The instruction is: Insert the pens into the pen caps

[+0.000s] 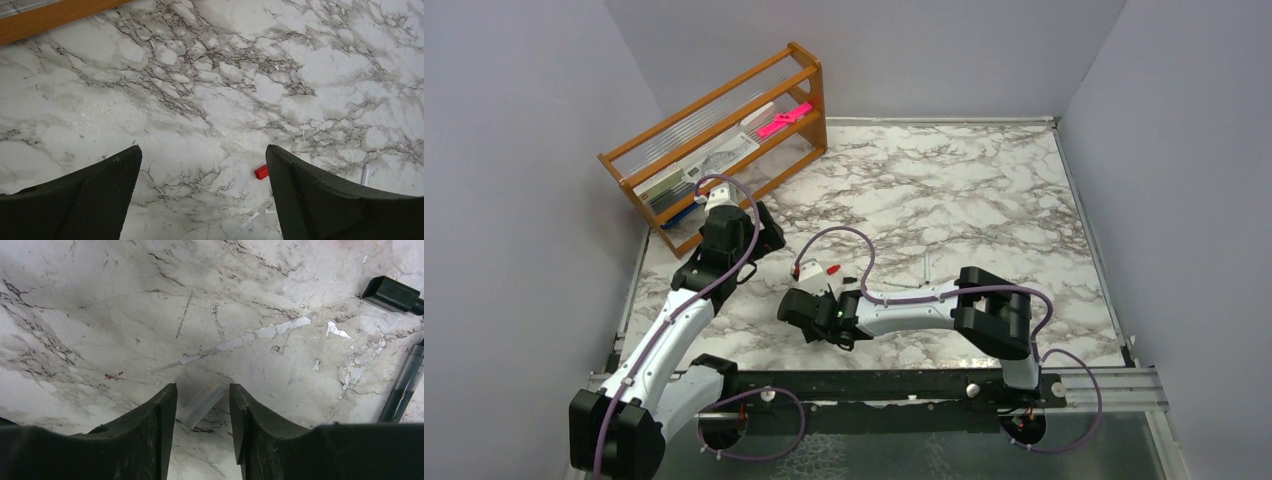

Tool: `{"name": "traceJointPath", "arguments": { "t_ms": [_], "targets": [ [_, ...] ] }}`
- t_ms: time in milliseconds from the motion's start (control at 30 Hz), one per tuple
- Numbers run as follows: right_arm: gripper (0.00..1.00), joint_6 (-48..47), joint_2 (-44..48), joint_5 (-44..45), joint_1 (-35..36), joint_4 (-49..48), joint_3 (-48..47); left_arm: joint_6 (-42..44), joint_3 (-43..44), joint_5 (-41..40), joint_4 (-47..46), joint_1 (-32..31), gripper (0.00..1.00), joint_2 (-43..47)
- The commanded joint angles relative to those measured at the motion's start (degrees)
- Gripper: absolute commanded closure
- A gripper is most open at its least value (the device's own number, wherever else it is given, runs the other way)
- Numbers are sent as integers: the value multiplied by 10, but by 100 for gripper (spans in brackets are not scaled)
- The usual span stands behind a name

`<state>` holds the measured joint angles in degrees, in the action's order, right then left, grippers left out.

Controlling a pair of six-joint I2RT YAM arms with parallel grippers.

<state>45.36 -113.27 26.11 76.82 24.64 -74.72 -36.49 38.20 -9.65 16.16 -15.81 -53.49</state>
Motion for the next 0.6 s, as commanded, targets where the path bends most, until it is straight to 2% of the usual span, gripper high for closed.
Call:
{"name": "traceJointPath", "arguments": {
  "t_ms": [0, 167, 567],
  "targets": [
    [59, 7, -7, 6, 1, 2, 0, 6, -10, 13, -10, 3, 3, 16],
    [72, 9, -6, 3, 1, 3, 7, 6, -13, 13, -10, 3, 3, 18],
    [94, 5, -1, 11, 1, 11, 12, 5, -16, 15, -11, 3, 3, 21]
  ]
}}
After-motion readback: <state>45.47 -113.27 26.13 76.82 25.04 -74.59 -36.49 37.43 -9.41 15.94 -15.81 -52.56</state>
